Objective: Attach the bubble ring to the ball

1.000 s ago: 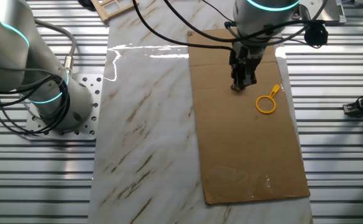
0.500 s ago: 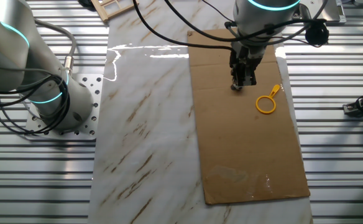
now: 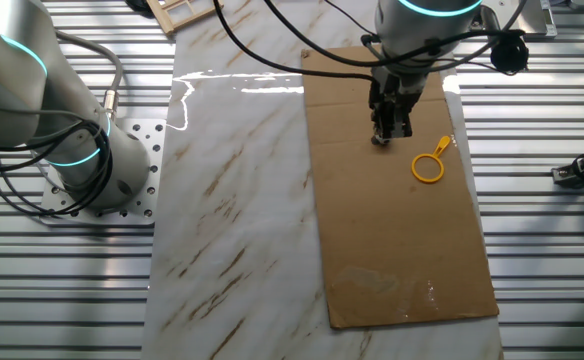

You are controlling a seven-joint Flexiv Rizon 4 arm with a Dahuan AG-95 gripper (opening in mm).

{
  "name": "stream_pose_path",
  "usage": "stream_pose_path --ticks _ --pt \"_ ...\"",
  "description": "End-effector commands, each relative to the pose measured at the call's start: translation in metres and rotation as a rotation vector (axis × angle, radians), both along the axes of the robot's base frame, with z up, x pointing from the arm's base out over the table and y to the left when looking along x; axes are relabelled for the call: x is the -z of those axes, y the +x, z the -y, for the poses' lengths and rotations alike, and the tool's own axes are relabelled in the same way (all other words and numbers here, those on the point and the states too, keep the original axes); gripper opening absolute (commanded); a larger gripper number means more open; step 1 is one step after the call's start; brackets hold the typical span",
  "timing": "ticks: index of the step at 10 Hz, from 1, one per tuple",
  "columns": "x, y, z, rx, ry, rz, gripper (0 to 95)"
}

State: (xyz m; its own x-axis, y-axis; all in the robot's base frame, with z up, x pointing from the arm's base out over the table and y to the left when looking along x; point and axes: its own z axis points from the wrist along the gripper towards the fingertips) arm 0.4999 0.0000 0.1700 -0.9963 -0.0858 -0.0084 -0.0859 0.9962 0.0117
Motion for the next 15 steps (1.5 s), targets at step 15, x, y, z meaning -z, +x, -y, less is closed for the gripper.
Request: stream_pose_path --ticks 15 --pt "-0.0001 0.0000 0.0000 -0.405 0.074 -0.055 0.0"
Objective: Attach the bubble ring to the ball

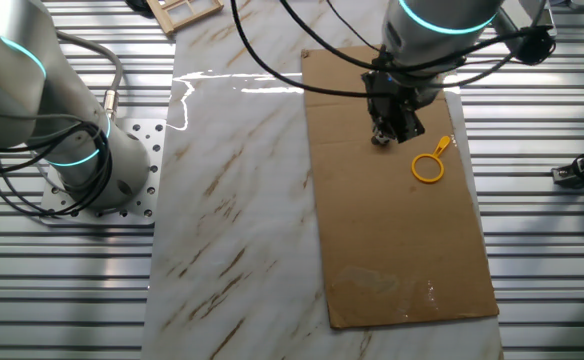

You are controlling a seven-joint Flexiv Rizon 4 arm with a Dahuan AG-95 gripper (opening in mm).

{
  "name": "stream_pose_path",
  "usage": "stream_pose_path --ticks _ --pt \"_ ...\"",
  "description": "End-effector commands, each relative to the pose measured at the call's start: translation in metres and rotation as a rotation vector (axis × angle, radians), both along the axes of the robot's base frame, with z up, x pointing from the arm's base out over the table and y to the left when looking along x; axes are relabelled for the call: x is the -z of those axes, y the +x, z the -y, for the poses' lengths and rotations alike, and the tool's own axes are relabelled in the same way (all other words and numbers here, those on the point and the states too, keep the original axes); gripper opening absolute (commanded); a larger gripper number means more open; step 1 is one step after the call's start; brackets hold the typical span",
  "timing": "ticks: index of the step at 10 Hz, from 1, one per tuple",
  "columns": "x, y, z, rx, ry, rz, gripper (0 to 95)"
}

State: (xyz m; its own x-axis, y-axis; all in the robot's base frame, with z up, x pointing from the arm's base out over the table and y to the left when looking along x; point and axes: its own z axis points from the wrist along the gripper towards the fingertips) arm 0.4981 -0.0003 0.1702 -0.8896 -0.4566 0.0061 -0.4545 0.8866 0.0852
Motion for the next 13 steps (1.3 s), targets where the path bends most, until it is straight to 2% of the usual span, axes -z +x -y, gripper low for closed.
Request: stream_pose_path --ticks 1,2,4,7,8,10,11,13 --pt "0.001 0.002 0.000 -0.033 0.005 -0.030 0.0" --pt "0.003 0.006 -0.002 -0.078 0.018 -0.037 0.0" --pt "0.013 0.031 -0.004 -0.090 0.014 -0.060 0.0" --pt "0.035 0.072 0.011 -0.124 0.032 -0.067 0.0" --pt "0.047 0.090 0.018 -0.133 0.036 -0.077 0.0" --pt "0.057 0.101 0.019 -0.136 0.038 -0.080 0.0" --pt "0.067 0.108 0.016 -0.135 0.041 -0.081 0.0" --pt "0.073 0.111 0.008 -0.139 0.032 -0.082 0.0"
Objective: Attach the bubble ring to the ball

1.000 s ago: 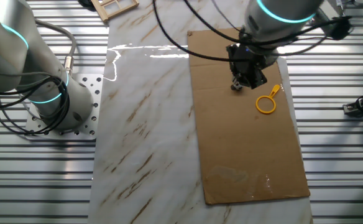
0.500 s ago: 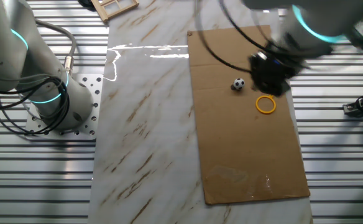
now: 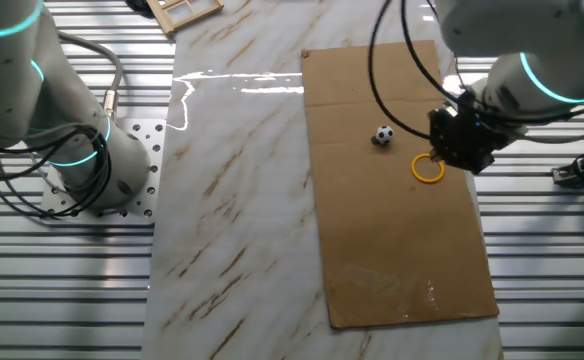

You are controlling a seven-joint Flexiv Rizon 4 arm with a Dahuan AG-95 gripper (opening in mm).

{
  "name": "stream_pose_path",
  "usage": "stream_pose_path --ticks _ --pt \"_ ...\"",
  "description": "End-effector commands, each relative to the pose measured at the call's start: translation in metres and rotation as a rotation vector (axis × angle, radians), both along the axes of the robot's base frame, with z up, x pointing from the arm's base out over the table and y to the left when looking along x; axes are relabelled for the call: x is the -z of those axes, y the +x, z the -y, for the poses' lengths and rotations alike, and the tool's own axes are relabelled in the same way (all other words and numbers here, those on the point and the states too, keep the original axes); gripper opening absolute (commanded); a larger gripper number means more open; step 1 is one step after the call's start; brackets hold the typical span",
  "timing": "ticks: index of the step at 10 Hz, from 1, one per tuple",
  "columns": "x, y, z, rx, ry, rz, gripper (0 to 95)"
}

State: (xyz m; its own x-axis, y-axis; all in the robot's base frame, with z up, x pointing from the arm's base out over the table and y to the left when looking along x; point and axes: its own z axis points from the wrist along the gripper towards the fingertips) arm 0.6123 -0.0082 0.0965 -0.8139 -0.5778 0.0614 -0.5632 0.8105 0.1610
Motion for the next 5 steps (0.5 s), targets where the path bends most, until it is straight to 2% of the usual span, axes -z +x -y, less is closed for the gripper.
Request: stream_pose_path --ticks 1,5 --pt "-0.0002 -0.0040 -0.0010 0.001 -0.007 -0.003 0.0" --pt "-0.0002 -0.0040 -0.0010 0.028 -0.011 -0.023 0.0"
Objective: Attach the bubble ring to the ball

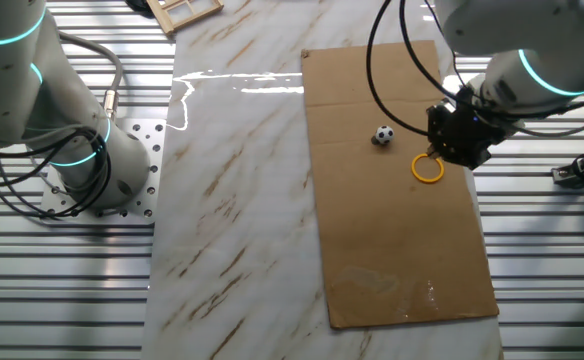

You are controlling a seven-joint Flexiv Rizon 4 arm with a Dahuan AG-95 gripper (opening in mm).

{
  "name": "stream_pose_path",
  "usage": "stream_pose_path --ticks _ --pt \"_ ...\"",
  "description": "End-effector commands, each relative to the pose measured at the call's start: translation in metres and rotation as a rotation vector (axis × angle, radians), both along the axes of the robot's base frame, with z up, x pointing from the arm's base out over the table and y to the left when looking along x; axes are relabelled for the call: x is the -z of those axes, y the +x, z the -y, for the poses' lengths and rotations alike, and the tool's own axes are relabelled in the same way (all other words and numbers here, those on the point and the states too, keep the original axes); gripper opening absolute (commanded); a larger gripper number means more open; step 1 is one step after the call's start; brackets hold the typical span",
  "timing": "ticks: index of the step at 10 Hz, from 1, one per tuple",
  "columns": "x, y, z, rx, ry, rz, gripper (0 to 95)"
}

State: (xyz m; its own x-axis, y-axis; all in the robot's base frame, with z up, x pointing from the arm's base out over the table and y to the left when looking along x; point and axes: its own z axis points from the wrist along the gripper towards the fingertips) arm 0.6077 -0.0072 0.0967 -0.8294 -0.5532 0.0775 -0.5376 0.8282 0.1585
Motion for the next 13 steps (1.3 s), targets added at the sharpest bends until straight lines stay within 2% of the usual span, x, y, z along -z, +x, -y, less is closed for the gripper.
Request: stream_pose_path --ticks 1,2,3,4,9,13 --pt "0.000 0.001 0.000 -0.004 0.000 -0.024 0.0" --pt "0.000 0.001 0.000 -0.015 -0.006 -0.038 0.0" --pt "0.000 0.001 0.000 -0.020 -0.005 -0.038 0.0" --pt "0.005 0.004 -0.005 -0.049 0.002 -0.037 19.0" --pt "0.026 0.017 -0.031 -0.064 0.007 -0.029 19.0" --pt "0.042 0.024 -0.030 -0.092 0.018 -0.007 19.0"
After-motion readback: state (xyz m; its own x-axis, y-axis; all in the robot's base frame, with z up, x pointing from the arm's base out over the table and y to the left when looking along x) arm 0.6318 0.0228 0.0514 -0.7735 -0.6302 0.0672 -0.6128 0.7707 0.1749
